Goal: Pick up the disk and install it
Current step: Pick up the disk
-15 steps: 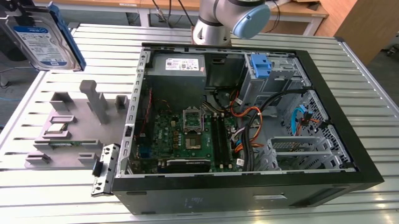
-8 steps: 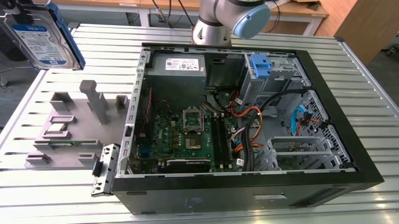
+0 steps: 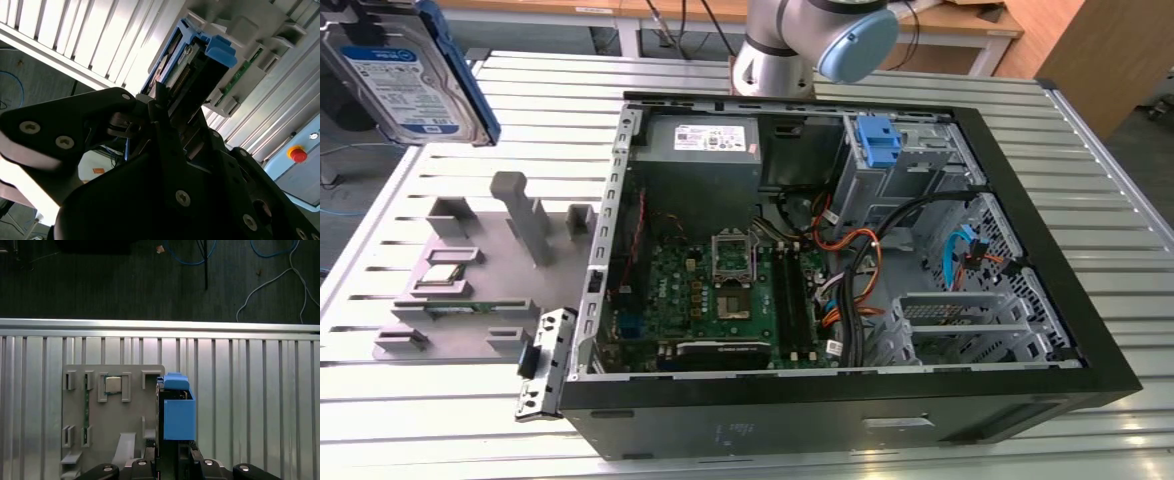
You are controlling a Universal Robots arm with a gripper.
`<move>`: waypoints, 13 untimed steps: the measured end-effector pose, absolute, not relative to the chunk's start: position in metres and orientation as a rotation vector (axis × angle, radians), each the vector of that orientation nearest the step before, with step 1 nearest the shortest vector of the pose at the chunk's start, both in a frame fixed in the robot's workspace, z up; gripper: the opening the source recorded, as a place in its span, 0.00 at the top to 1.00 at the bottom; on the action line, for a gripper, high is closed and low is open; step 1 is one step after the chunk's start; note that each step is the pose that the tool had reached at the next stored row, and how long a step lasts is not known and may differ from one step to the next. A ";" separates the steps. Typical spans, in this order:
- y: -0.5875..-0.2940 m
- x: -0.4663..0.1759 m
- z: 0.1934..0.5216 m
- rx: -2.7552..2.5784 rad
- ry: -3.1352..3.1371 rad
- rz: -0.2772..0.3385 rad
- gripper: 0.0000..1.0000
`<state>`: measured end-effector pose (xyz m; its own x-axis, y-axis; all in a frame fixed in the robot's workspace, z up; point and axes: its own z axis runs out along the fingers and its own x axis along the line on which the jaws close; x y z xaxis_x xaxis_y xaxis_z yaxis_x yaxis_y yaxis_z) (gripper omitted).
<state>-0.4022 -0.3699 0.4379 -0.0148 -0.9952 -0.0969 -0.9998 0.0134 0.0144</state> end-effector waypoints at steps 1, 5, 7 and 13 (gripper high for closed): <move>-0.370 -0.402 0.439 -2.163 2.193 0.121 0.65; -0.370 -0.402 0.445 -2.162 2.193 0.120 0.65; -0.370 -0.402 0.447 -2.162 2.193 0.119 0.65; -0.369 -0.402 0.455 -2.162 2.193 0.119 0.65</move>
<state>-0.4022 -0.3694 0.4549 -0.0146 -0.9952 -0.0968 -0.9998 0.0135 0.0128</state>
